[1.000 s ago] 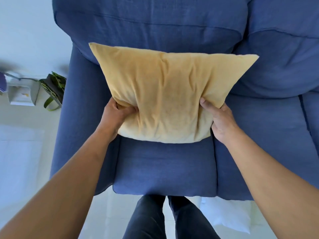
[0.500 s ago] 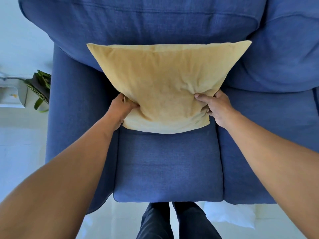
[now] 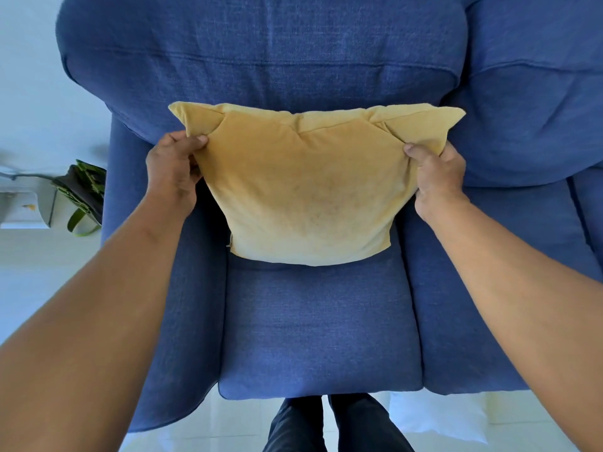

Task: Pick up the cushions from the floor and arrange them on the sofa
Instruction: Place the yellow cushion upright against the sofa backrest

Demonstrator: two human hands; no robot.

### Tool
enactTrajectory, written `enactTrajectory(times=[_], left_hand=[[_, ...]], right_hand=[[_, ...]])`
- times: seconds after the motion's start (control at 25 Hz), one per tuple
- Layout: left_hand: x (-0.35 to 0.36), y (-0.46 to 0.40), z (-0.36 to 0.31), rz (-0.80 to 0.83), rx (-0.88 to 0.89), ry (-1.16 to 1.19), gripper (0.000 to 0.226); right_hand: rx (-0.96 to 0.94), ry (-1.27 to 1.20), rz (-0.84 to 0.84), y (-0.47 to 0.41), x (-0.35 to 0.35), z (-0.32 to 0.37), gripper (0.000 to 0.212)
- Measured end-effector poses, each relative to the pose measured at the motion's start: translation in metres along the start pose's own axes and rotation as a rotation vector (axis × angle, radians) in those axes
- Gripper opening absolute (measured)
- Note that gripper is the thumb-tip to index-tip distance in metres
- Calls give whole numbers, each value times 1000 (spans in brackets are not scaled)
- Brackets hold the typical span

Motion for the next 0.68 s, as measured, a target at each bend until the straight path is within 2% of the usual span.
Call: enactTrajectory(times=[0.12, 0.24, 0.4, 0.56, 0.68], left_hand=[[-12, 10, 19, -86, -29, -76, 10], [-16, 21, 22, -184, -69, -183, 11], [-14, 62, 5, -272, -23, -343, 13], [21, 124, 18, -155, 2, -531, 21], [62, 174, 29, -13, 68, -780, 35]], right_hand=[[58, 104, 30, 6, 1, -17, 8], [110, 202, 54, 9, 4, -16, 14], [69, 318, 71, 26, -10, -3, 30], [36, 490, 130, 68, -32, -4, 62], [-5, 667, 194, 109, -46, -4, 64]])
Point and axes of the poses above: each hand's wrist, its own y-axis away from the middle knuckle, its own x-axis out of the palm, z = x × y, the point moved 10 cm from there along -y, towards the middle knuckle, and after that the axes turned 10 degrees about z, right-handed, at the moved point
